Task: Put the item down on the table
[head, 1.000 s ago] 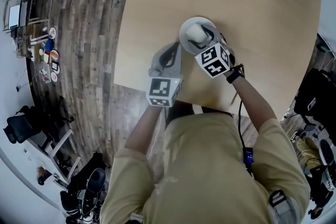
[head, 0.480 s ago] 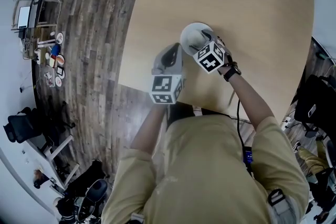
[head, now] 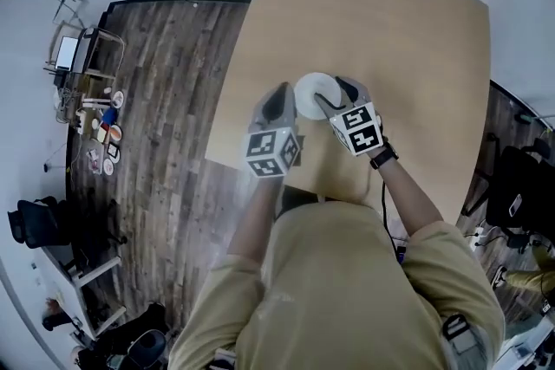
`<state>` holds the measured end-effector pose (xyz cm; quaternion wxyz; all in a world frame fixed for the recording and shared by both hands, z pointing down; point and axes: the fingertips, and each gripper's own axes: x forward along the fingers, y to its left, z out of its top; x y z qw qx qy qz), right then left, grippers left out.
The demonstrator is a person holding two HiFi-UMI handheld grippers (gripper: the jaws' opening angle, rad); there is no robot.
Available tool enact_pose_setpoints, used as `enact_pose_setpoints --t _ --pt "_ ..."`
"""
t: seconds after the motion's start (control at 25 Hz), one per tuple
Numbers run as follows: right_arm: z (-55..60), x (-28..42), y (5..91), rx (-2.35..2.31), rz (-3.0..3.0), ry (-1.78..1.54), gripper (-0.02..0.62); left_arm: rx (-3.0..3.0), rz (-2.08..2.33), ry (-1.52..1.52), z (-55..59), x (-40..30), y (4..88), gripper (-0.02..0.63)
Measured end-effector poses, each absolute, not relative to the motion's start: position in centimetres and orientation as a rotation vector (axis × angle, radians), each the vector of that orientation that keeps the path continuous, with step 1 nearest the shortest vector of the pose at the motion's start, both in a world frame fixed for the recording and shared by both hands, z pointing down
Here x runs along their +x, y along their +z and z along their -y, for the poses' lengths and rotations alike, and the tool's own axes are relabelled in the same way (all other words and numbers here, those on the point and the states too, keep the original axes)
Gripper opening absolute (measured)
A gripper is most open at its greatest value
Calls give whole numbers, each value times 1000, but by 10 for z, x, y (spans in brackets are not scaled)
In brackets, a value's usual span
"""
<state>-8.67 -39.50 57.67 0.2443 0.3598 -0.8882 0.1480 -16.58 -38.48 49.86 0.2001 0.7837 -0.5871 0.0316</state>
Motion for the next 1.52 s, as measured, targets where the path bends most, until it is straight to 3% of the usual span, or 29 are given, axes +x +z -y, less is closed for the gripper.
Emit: enact_pose_setpoints --t 0.48,1.2,1.52 --pt "355 -36 389 1309 2660 81 183 2428 1762 37 355 -109 386 0" --pt "334 55 353 1669 2528 0 33 2453 1923 76 321 -102 351 0" --pt "340 83 348 1727 2539 13 9 2403 2012 136 318 -117 358 0"
